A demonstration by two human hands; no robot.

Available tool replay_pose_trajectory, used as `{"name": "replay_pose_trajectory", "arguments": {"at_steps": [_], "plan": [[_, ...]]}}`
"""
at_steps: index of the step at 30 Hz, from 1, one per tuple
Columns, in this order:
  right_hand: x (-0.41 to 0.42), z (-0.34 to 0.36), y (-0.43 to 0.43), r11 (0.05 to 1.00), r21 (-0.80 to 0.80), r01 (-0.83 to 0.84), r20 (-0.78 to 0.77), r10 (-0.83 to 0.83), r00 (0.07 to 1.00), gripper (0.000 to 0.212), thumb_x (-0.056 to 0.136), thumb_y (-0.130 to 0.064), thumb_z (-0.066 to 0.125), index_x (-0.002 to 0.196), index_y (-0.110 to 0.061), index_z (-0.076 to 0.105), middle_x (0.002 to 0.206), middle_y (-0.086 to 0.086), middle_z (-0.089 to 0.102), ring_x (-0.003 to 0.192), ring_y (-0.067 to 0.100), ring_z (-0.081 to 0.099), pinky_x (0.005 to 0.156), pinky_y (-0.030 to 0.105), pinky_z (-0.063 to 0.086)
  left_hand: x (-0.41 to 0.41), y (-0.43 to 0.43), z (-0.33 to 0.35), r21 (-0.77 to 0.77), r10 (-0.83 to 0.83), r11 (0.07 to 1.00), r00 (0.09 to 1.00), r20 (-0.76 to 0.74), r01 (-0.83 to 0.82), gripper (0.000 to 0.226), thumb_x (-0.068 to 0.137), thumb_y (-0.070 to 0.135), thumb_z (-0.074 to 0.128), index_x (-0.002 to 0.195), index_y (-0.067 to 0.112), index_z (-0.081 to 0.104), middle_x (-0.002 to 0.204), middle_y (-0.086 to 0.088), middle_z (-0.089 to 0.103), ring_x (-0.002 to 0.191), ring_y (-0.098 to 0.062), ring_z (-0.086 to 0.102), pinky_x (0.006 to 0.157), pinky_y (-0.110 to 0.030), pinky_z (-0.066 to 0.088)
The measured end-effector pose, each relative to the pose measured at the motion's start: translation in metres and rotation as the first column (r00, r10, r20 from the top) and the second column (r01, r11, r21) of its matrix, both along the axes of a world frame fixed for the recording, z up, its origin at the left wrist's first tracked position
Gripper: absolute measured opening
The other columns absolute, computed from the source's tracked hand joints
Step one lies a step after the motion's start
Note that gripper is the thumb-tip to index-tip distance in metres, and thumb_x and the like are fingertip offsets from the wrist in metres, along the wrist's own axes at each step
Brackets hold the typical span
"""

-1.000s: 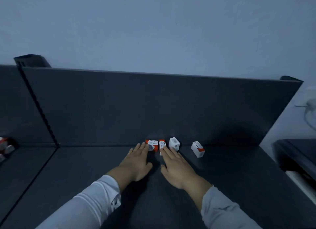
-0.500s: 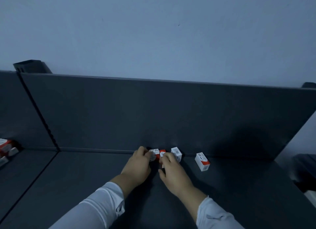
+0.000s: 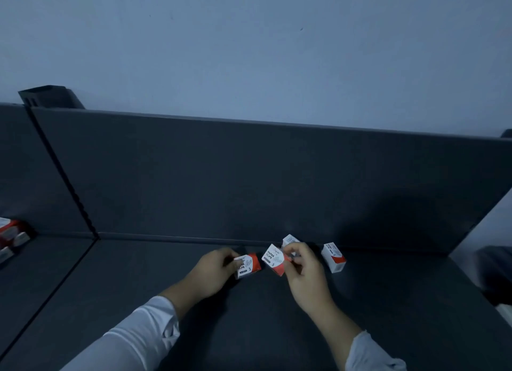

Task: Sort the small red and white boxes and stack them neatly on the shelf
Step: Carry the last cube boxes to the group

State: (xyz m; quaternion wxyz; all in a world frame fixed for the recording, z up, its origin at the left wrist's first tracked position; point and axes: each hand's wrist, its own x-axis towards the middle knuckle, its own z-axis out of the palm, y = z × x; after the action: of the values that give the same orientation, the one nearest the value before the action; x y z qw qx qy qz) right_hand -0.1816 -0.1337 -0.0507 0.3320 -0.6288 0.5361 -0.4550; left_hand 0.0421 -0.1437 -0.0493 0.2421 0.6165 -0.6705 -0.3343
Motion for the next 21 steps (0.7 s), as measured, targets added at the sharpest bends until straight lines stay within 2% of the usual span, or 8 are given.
{"name": "replay_pose_trajectory", "arguments": {"at_steps": [4, 6, 8, 9, 11, 14, 17, 21], "plan": [[0.016, 0.004, 0.01, 0.984, 0.043, -0.173, 0.03, 0.172, 0.985, 0.026, 0.091, 0.002, 0.057, 0.098, -0.022, 0.065, 0.098, -0.01, 0.069, 0.097, 0.006, 0.065, 0.084, 0.02, 0.051, 0.0, 0.011, -0.005, -0.064, -0.066, 0.996, 0.997, 0.049, 0.069, 0.019, 0.099, 0.032, 0.053, 0.104, 0.025, 0.07, 0.095, 0.015, 0.064, 0.093, -0.003, 0.06, 0.08, -0.008, 0.04], [0.029, 0.002, 0.012, 0.975, 0.046, -0.216, -0.07, 0.219, 0.973, 0.024, 0.094, -0.003, 0.054, 0.099, -0.023, 0.065, 0.097, -0.014, 0.068, 0.097, 0.006, 0.064, 0.085, 0.022, 0.051, -0.003, 0.013, -0.013, -0.084, -0.127, 0.988, 0.992, 0.01, 0.127, 0.023, 0.101, 0.026, 0.048, 0.102, 0.035, 0.069, 0.095, 0.018, 0.06, 0.097, -0.003, 0.058, 0.095, -0.02, 0.041], [0.039, -0.002, 0.013, 0.979, 0.013, -0.206, -0.159, 0.205, 0.966, 0.022, 0.097, -0.007, 0.05, 0.102, -0.023, 0.064, 0.098, -0.015, 0.067, 0.097, 0.005, 0.062, 0.086, 0.021, 0.049, -0.003, 0.017, -0.02, -0.052, -0.084, 0.996, 0.985, -0.148, 0.077, 0.025, 0.101, 0.029, 0.046, 0.1, 0.043, 0.066, 0.104, 0.018, 0.065, 0.105, -0.002, 0.058, 0.103, -0.036, 0.041], [0.043, -0.004, 0.011, 0.982, -0.017, -0.189, -0.201, 0.182, 0.962, 0.022, 0.098, -0.009, 0.048, 0.104, -0.023, 0.065, 0.099, -0.014, 0.066, 0.097, 0.005, 0.06, 0.086, 0.021, 0.047, -0.001, 0.019, -0.023, -0.031, -0.036, 0.999, 0.967, -0.254, 0.029, 0.022, 0.097, 0.039, 0.047, 0.106, 0.045, 0.066, 0.112, 0.018, 0.067, 0.112, -0.002, 0.057, 0.107, -0.038, 0.039], [0.047, -0.006, 0.01, 0.985, -0.057, -0.164, -0.271, 0.143, 0.952, 0.024, 0.099, -0.011, 0.047, 0.108, -0.022, 0.066, 0.102, -0.013, 0.066, 0.097, 0.006, 0.059, 0.087, 0.022, 0.046, 0.002, 0.021, -0.028, -0.005, 0.012, 1.0, 0.923, -0.385, -0.015, 0.04, 0.083, 0.062, 0.046, 0.12, 0.054, 0.058, 0.123, 0.025, 0.062, 0.124, 0.0, 0.049, 0.115, -0.037, 0.029], [0.047, -0.006, 0.009, 0.987, -0.014, -0.16, -0.244, 0.151, 0.958, 0.026, 0.099, -0.01, 0.048, 0.112, -0.02, 0.067, 0.106, -0.009, 0.065, 0.1, 0.004, 0.059, 0.088, 0.02, 0.046, -0.005, 0.028, -0.028, -0.068, -0.034, 0.998, 0.977, -0.213, 0.02, 0.052, 0.08, 0.069, 0.051, 0.13, 0.058, 0.043, 0.12, 0.039, 0.053, 0.123, 0.009, 0.037, 0.108, -0.027, 0.018], [0.041, -0.005, 0.007, 0.987, -0.038, -0.154, -0.297, 0.136, 0.945, 0.027, 0.1, -0.014, 0.05, 0.119, -0.02, 0.068, 0.127, -0.008, 0.052, 0.118, -0.001, 0.047, 0.1, 0.01, 0.033, -0.011, 0.032, -0.027, -0.216, -0.03, 0.976, 0.997, -0.066, 0.015, 0.047, 0.087, 0.054, 0.062, 0.129, 0.046, 0.043, 0.118, 0.034, 0.054, 0.117, 0.004, 0.041, 0.1, -0.028, 0.022], [0.027, 0.004, -0.007, 0.963, -0.268, 0.02, -0.498, -0.156, 0.853, 0.03, 0.095, -0.017, 0.058, 0.124, -0.019, 0.065, 0.137, -0.001, 0.046, 0.128, 0.016, 0.038, 0.103, 0.024, 0.032, -0.009, 0.032, -0.031, -0.226, -0.017, 0.974, 0.998, -0.065, 0.002, 0.042, 0.088, 0.048, 0.065, 0.125, 0.042, 0.045, 0.115, 0.031, 0.054, 0.113, 0.001, 0.041, 0.094, -0.025, 0.023]]}}
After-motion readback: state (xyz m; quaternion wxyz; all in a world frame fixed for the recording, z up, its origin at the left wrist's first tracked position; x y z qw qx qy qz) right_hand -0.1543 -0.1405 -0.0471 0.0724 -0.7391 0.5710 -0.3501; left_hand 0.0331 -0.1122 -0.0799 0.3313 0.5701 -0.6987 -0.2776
